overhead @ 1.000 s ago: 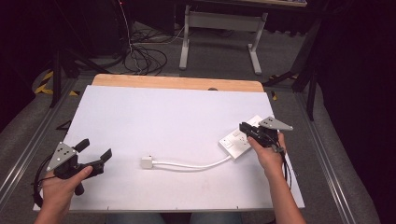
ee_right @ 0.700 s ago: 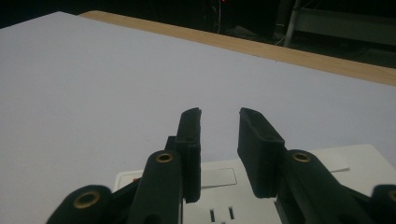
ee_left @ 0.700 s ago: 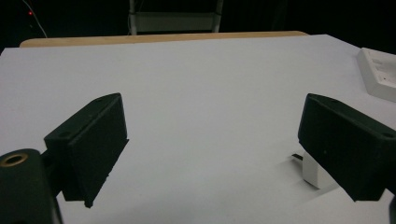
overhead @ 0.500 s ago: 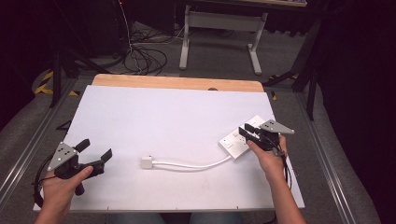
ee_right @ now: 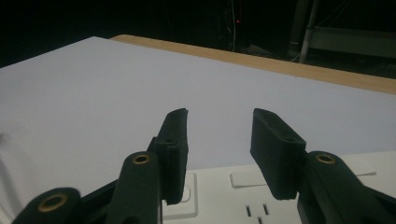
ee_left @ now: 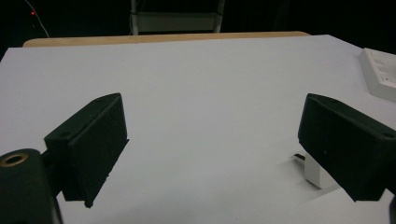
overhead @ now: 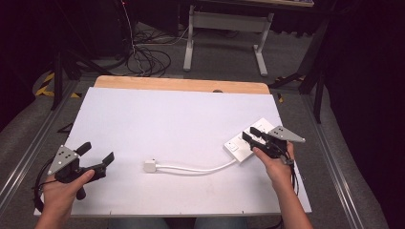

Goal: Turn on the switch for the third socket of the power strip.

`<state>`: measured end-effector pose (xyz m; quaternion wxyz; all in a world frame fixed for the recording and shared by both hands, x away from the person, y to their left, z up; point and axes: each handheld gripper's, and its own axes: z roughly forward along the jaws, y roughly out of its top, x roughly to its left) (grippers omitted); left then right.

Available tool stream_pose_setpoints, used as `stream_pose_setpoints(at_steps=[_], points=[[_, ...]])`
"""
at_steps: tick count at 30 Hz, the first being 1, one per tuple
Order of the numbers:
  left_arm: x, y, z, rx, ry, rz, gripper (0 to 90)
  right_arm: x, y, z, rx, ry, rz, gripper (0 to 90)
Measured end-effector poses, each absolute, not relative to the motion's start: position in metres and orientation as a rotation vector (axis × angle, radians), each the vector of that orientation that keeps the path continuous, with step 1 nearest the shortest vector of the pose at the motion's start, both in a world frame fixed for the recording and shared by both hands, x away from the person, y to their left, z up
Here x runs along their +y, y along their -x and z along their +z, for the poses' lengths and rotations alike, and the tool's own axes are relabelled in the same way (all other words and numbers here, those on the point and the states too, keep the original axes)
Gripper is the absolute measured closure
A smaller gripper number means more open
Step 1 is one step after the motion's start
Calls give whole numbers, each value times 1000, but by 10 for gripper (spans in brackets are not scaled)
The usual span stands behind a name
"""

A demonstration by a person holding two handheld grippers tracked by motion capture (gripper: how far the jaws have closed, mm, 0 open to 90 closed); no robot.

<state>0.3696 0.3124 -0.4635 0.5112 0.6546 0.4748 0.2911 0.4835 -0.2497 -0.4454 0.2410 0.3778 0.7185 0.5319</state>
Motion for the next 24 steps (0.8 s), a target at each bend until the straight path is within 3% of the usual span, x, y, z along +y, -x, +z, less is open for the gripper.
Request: stream_pose_setpoints(at_steps=[17, 24], points=[[313, -369, -463, 1148, -1572, 701, 87, -262, -463, -448, 1935, -1024, 1527, 512], [313, -370, -463, 1147, -1575, 705, 87, -259, -460, -450, 1946, -972, 1549, 430]])
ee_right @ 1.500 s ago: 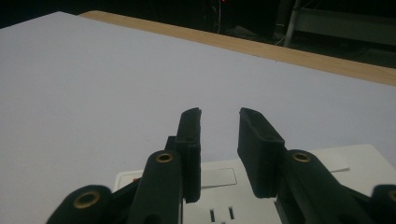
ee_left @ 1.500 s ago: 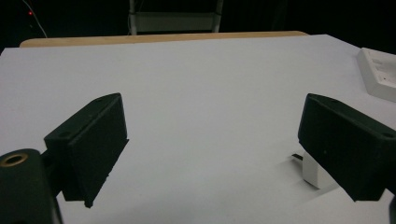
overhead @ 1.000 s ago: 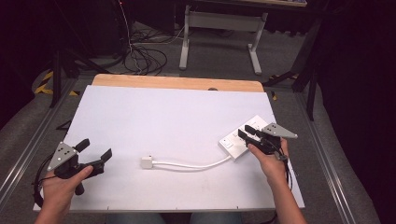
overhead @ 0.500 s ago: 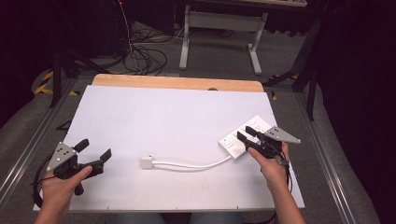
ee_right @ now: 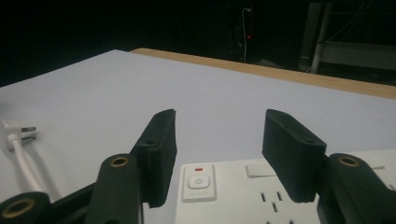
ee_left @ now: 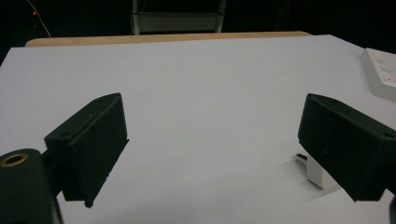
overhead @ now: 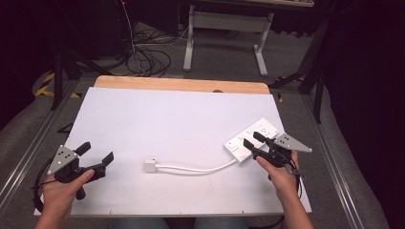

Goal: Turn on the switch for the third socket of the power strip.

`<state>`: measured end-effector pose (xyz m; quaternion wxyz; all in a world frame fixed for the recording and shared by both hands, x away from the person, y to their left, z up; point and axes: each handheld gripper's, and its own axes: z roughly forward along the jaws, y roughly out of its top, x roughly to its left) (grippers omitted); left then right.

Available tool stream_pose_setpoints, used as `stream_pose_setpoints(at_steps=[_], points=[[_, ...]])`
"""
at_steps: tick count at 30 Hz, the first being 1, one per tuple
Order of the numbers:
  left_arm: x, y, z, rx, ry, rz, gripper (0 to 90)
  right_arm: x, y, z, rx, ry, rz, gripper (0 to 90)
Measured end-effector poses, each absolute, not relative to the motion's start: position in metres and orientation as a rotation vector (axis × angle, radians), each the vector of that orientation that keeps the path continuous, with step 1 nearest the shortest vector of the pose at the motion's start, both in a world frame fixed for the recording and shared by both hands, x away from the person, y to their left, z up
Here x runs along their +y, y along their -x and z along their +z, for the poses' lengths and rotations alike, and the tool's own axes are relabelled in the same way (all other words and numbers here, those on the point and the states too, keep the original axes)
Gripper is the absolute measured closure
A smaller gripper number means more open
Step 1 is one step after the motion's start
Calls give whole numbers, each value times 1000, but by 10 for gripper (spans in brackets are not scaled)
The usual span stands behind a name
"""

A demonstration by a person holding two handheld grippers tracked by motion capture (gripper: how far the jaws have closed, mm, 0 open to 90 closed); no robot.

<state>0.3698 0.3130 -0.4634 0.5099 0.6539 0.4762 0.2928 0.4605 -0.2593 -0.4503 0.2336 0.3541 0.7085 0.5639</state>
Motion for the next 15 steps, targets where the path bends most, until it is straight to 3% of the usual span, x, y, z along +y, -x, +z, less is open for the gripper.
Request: stream_pose_setpoints(at_steps=[15], points=[[315, -369, -463, 1155, -1560, 706, 86, -262, -453, -455, 1939, -956, 1572, 368]])
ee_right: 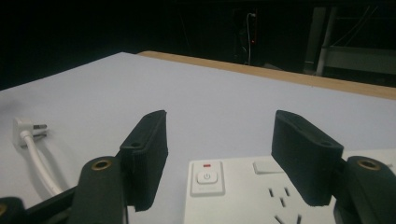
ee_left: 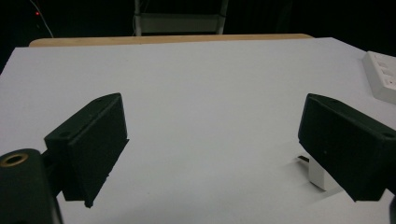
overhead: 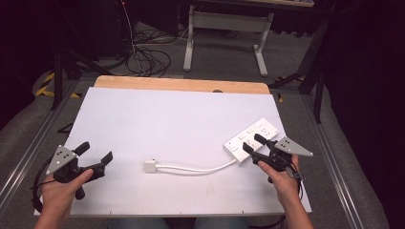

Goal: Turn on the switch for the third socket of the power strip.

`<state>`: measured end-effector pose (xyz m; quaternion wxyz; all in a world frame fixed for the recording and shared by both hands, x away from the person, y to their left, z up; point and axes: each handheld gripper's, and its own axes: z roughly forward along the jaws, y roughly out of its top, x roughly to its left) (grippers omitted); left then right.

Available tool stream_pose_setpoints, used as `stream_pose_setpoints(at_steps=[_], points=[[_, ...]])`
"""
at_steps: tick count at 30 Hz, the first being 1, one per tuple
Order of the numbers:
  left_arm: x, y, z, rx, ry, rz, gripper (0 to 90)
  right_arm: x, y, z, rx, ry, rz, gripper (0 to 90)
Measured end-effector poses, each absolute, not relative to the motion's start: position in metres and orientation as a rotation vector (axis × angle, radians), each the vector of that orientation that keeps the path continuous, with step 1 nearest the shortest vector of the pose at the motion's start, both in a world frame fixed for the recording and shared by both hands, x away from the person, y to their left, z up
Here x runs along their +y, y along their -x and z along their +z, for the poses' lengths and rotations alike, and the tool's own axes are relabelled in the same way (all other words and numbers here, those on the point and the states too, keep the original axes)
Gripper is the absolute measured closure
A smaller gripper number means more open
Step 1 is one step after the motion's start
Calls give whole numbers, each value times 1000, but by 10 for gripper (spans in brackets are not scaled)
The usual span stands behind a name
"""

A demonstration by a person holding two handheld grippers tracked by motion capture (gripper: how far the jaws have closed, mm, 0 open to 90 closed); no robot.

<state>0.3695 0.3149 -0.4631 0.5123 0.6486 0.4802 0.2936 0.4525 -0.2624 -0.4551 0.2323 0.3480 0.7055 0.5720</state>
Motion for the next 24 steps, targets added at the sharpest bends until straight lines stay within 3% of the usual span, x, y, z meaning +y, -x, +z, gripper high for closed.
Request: stream_pose_setpoints(at_steps=[8, 18, 24], points=[[315, -370, -463, 1156, -1556, 707, 85, -266, -454, -455, 1904, -977, 1568, 287], [315, -370, -463, 1158, -1555, 696, 70, -266, -455, -455, 1902, -993, 1566, 83], [315, -370, -462, 1162, -1553, 692, 40, -266, -455, -456, 1908, -992, 1559, 32]])
